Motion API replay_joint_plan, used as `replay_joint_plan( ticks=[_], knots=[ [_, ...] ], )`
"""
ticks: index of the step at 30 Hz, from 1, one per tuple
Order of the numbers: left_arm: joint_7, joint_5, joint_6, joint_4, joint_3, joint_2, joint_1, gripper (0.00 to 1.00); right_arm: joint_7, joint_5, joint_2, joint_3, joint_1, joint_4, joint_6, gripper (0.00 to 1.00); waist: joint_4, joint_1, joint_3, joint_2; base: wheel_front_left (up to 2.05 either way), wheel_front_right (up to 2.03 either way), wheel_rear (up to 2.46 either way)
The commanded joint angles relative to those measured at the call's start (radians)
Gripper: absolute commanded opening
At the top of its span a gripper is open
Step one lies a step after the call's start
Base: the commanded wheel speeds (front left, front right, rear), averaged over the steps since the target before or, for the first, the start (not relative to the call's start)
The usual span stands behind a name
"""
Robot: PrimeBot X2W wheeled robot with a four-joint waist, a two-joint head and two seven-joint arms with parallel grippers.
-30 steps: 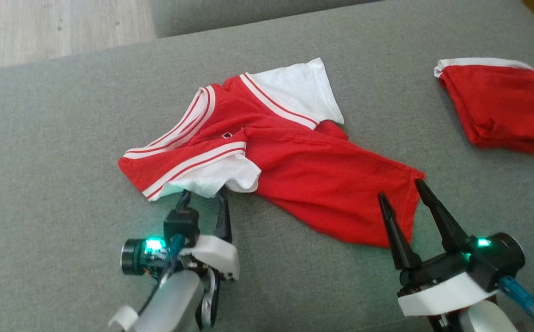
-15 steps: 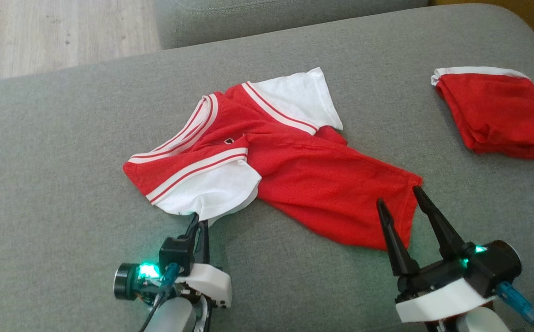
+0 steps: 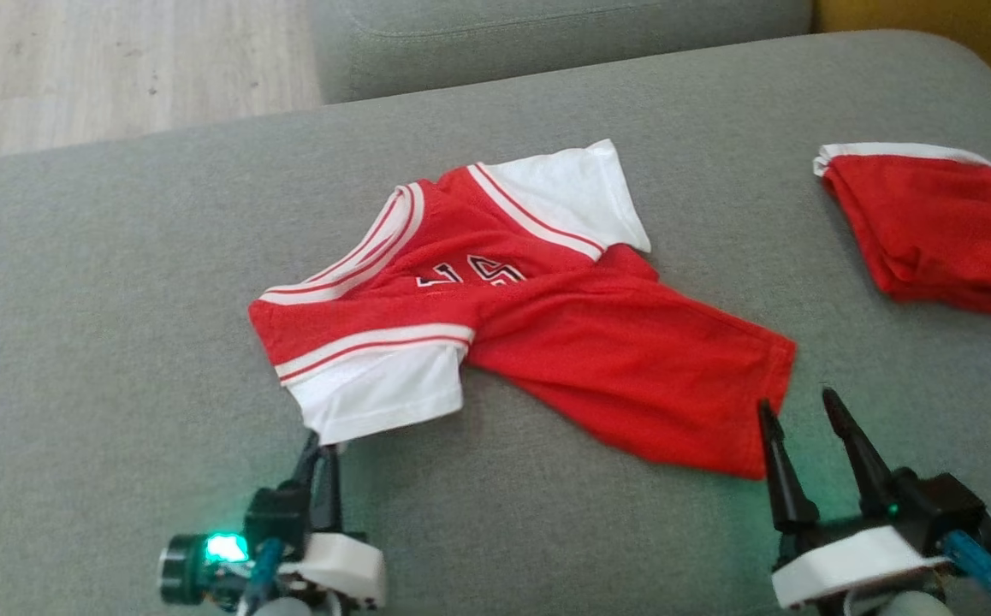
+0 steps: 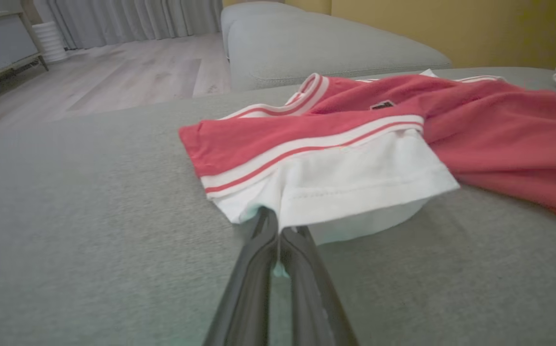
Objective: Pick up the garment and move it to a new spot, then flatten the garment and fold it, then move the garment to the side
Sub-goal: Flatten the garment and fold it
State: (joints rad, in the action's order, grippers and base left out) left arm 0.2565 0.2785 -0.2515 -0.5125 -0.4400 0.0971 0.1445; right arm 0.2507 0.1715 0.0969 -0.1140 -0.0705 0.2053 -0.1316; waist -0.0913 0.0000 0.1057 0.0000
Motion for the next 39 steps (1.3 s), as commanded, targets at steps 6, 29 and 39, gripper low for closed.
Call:
replay_joint_plan(
  ticks=[6, 29, 39],
  knots=[
    [0.005, -0.018, -0.022, 0.081, 0.086, 0.054, 0.017, 0.00, 0.011, 0.014, -0.014, 0.050, 0.105, 0.129, 0.001, 1.00, 0.034, 0.0000, 0.004, 0.0000, 0.00, 0.00, 0.00],
    [0.005, -0.037, -0.010, 0.098, 0.147, 0.077, 0.067, 0.00, 0.009, 0.094, 0.015, 0.026, 0.326, 0.455, 0.001, 0.90, 0.079, 0.0000, 0.035, 0.0000, 0.00, 0.00, 0.00],
    [0.005, -0.042, 0.007, 0.090, 0.154, 0.077, 0.073, 0.00, 0.011, 0.117, 0.049, -0.022, 0.339, 0.445, 0.001, 0.00, 0.083, 0.0000, 0.026, 0.0000, 0.00, 0.00, 0.00]
  ],
)
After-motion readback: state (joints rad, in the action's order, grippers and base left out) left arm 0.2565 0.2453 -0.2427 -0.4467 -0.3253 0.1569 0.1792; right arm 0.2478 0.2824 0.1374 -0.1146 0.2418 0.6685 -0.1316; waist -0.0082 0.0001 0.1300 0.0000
